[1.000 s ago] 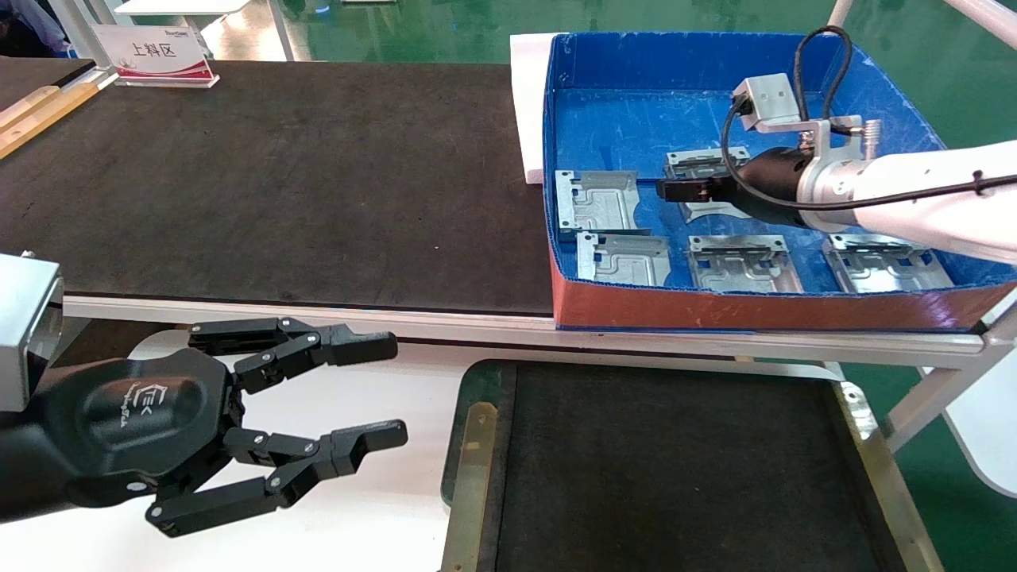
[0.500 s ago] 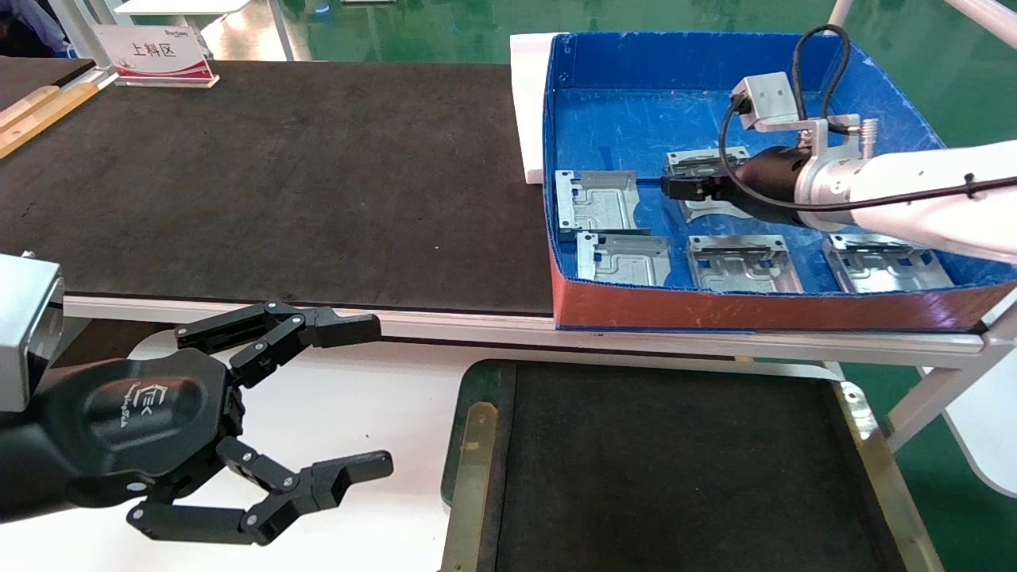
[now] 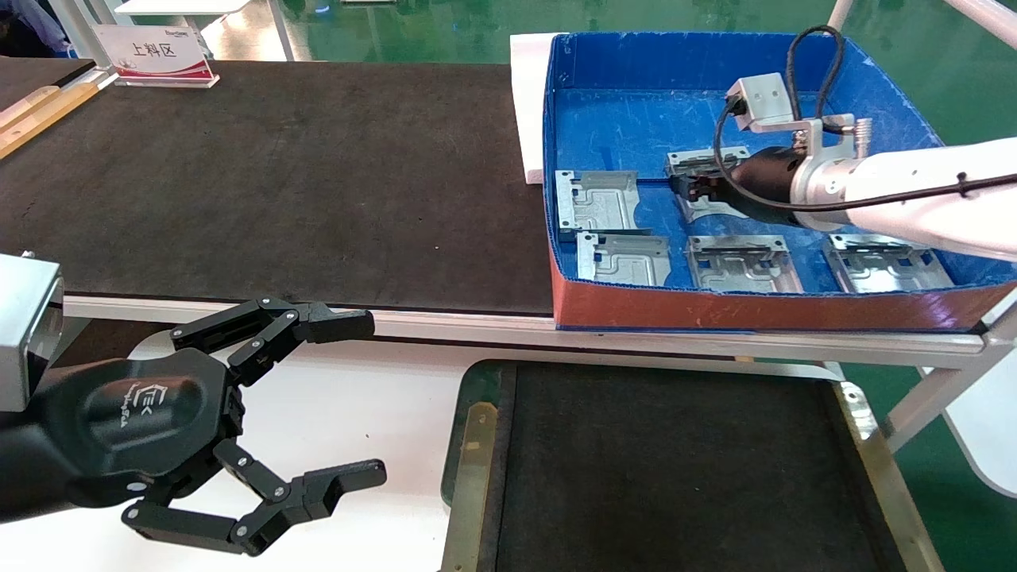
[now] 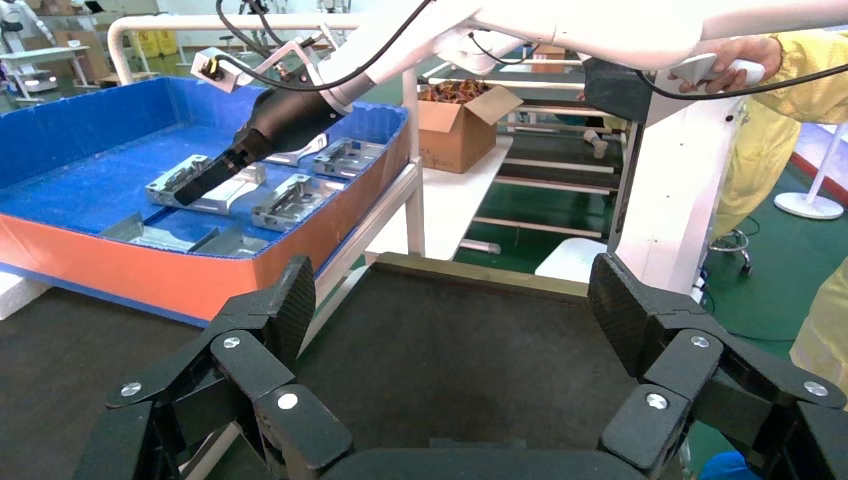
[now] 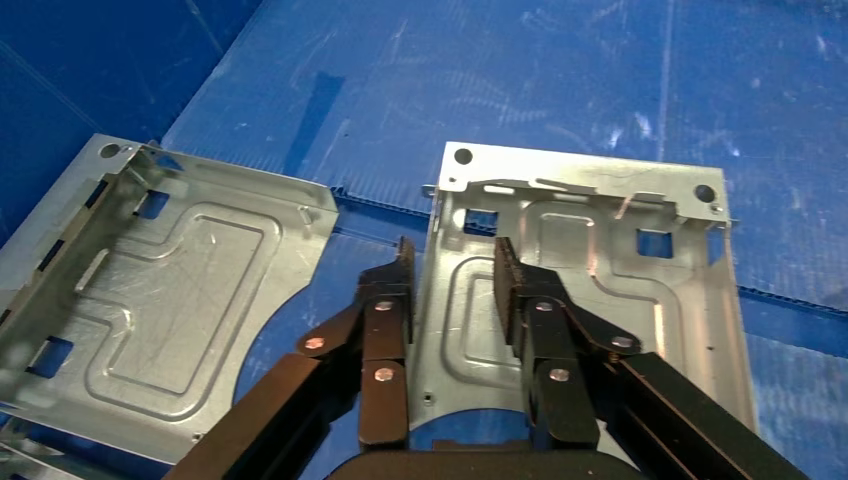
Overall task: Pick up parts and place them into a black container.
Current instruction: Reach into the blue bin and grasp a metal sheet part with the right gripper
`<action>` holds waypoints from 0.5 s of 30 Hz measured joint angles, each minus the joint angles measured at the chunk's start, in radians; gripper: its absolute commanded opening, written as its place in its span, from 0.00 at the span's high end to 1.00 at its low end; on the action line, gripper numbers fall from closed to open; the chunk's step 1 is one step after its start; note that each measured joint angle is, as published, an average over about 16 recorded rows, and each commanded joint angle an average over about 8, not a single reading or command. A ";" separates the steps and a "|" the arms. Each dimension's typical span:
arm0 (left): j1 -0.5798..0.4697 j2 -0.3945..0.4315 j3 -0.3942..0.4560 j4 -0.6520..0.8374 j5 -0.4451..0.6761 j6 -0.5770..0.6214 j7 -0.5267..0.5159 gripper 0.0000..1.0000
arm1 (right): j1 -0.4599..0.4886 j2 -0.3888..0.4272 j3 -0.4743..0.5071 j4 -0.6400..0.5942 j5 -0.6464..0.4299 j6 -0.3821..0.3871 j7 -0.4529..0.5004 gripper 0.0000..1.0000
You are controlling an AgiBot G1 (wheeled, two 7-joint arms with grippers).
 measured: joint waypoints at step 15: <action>0.000 0.000 0.000 0.000 0.000 0.000 0.000 0.00 | 0.000 -0.008 -0.001 -0.003 0.004 -0.008 -0.001 1.00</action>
